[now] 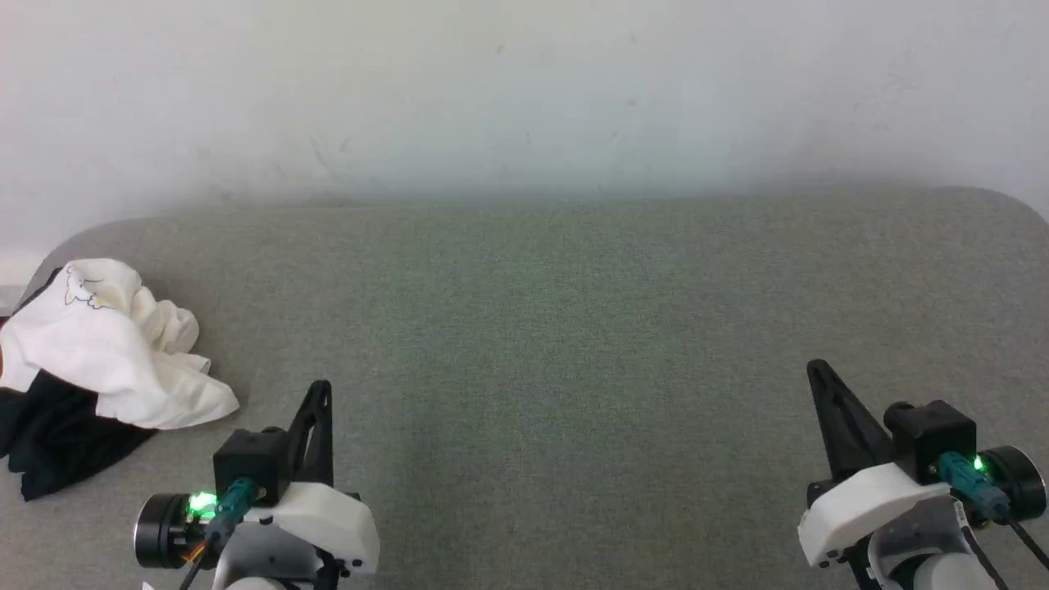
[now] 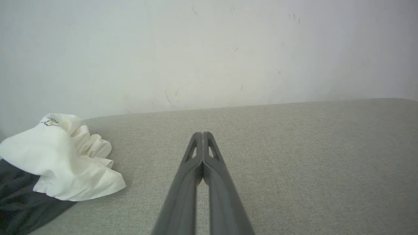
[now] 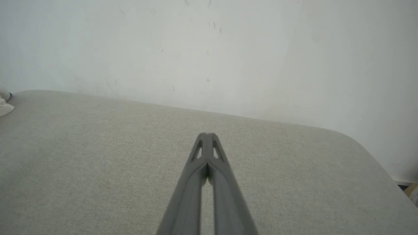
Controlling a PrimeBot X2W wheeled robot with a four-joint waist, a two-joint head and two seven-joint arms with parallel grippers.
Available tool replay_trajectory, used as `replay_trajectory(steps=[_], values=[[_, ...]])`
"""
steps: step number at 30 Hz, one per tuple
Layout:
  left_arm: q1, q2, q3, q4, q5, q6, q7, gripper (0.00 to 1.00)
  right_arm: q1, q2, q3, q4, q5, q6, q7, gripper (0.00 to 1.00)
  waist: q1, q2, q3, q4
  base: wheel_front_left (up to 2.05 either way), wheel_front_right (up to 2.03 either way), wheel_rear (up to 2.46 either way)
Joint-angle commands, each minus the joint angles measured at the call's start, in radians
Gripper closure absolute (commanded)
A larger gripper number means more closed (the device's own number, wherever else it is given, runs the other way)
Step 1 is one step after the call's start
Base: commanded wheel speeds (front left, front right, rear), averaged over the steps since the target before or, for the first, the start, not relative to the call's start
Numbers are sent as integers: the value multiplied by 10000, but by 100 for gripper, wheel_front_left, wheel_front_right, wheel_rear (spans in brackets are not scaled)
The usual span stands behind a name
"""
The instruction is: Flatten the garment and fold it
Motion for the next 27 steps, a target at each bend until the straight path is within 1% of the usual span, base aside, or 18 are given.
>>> replay_trajectory(steps=[1,27], values=[[-122,-24,43,-45,66,66,1,100,-106,38,5,-60,-74,-19,5,100,0,0,0,0,0,0,0],[-122,-24,43,-45,66,66,1,100,-106,38,5,-60,-74,-19,5,100,0,0,0,0,0,0,0]])
